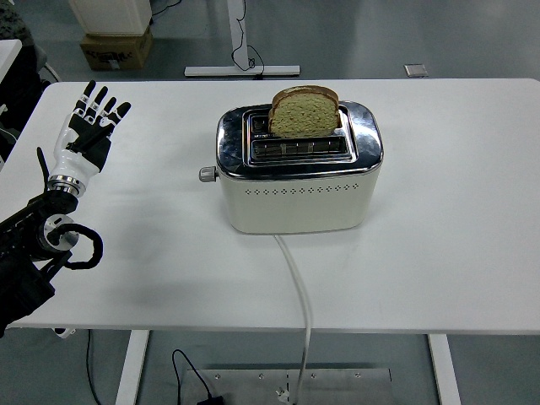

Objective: Press down toaster

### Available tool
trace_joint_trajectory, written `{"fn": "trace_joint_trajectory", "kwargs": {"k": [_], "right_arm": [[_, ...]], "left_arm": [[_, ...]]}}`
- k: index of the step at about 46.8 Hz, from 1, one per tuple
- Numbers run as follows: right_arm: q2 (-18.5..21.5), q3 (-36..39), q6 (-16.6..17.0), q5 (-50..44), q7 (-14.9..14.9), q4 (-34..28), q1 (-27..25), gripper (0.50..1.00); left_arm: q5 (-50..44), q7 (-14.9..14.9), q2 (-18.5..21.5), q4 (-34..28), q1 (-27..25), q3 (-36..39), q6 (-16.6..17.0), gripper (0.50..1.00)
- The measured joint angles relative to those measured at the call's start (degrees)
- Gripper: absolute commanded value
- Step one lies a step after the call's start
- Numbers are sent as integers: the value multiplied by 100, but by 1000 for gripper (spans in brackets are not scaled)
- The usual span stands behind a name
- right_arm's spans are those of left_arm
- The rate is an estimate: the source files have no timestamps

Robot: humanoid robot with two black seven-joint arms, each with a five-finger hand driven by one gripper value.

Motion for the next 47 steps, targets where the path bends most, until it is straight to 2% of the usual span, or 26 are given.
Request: {"fn": "trace_joint_trajectory", "kwargs": {"k": [10,20,23,31,38,47], "right_arm": [[0,0,0,0,0,1,0,998],[0,0,0,0,0,2,0,998],[0,0,0,0,1,0,0,998],[0,0,0,0,0,-1,0,998],[0,0,0,0,-1,1,0,998],[0,0,0,0,-4,1,0,998]], "left_arm": [[81,3,-2,-16,57,1,114,1000],[645,5,99,-57,68,15,75,1000],[860,8,165,-68,57,22,9,1000],[1133,18,382,-100,21,34,-510,1000],[1640,15,507,-109,27,42,-680,1000],[2232,9,648,-122,57,43,-680,1000]]}}
